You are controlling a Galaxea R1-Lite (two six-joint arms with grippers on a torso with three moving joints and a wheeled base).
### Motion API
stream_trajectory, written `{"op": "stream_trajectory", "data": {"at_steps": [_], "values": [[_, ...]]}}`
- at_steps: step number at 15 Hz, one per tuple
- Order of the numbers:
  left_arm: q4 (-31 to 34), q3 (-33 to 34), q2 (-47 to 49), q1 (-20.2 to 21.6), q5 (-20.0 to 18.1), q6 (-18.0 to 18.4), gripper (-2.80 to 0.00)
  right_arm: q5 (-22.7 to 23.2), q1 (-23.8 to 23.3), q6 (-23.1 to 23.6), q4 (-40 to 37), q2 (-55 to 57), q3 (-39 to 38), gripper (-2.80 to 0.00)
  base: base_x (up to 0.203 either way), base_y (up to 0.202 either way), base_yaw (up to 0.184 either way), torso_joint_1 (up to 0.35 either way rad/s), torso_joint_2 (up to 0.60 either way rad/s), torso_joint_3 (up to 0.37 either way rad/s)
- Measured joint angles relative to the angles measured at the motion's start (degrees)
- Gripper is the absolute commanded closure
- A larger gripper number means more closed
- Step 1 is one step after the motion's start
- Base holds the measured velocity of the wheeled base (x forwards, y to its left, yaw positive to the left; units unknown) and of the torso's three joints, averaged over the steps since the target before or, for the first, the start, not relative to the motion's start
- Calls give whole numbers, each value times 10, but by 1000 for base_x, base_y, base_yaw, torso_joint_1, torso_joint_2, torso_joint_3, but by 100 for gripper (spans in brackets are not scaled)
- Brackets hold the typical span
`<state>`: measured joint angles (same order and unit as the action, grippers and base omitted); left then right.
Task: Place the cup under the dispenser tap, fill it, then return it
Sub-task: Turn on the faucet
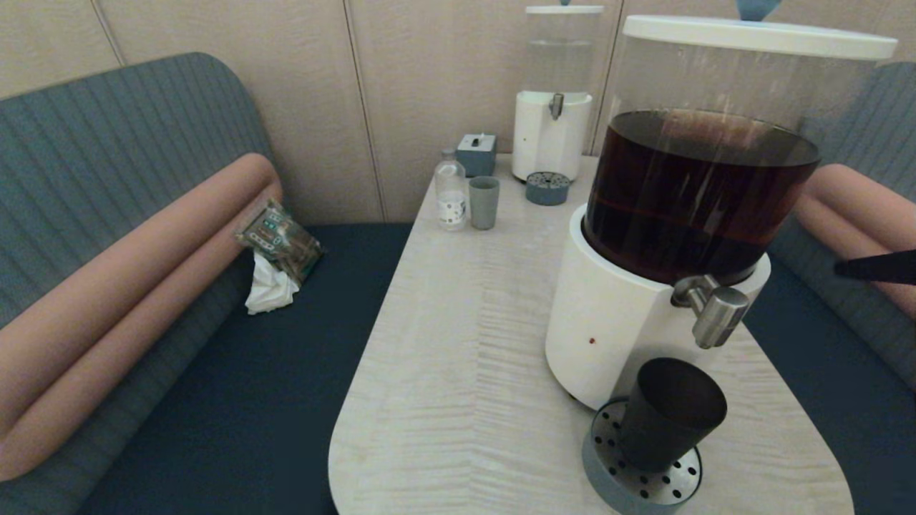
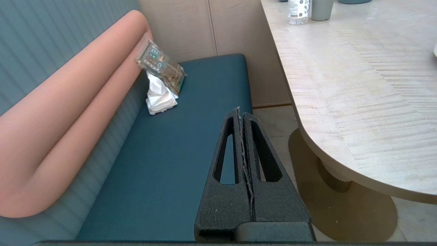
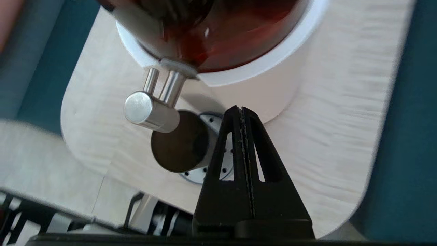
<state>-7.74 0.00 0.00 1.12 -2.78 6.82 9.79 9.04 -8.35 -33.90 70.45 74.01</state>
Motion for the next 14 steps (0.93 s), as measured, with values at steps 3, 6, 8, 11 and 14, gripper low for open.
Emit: {"op": "stream_trajectory", "data": {"at_steps": [3,6,8,11,14], "values": [[0,0,0,0,0,0,0,30,7,1,6,35,-4,0,0,0,0,0,0,0],[0,0,0,0,0,0,0,48,14,1,36,68,0,0,0,0,0,0,0,0],[0,0,0,0,0,0,0,51,21,1,41,84,7,0,0,0,0,0,0,0],[0,0,0,0,0,0,0,72,26,0,48,100,16,0,0,0,0,0,0,0],[0,0,0,0,0,0,0,74,27,0,55,108,16,0,0,0,0,0,0,0]]}}
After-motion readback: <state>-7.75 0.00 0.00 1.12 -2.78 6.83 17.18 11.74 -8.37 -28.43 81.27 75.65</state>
